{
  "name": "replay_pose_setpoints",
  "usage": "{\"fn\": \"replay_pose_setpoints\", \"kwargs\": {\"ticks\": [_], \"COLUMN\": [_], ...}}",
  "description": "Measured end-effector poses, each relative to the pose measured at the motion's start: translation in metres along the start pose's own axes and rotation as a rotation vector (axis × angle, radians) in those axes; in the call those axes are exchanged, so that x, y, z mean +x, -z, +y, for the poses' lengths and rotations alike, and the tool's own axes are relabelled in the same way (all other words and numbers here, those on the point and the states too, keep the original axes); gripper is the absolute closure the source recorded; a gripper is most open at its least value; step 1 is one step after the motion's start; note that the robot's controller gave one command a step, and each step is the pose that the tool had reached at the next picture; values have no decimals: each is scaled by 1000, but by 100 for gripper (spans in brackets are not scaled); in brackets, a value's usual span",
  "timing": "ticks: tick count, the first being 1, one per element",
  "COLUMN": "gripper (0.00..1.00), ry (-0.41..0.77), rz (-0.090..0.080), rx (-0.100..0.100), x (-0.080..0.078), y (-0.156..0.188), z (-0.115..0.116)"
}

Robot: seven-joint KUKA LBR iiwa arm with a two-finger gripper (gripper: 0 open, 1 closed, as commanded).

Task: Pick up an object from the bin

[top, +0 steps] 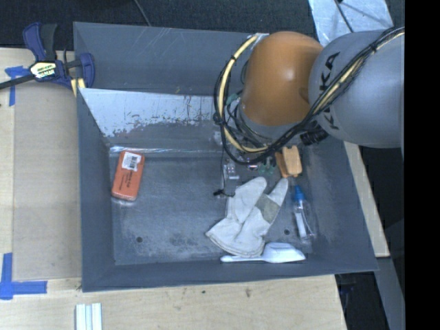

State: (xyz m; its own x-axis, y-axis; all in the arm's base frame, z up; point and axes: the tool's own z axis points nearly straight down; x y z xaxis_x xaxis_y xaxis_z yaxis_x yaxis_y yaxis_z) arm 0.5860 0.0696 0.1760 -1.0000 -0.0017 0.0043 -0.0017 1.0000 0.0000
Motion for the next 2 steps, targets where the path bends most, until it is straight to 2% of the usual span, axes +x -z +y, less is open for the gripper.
{"fn": "replay_pose_setpoints", "kwargs": {"ticks": [1,2], "gripper": [0,0], "ry": [-1,30], "rz": [-7,-17], "rx": [-1,-2], "x": [-1,4], "y": [5,-34], "z": [0,-34]}}
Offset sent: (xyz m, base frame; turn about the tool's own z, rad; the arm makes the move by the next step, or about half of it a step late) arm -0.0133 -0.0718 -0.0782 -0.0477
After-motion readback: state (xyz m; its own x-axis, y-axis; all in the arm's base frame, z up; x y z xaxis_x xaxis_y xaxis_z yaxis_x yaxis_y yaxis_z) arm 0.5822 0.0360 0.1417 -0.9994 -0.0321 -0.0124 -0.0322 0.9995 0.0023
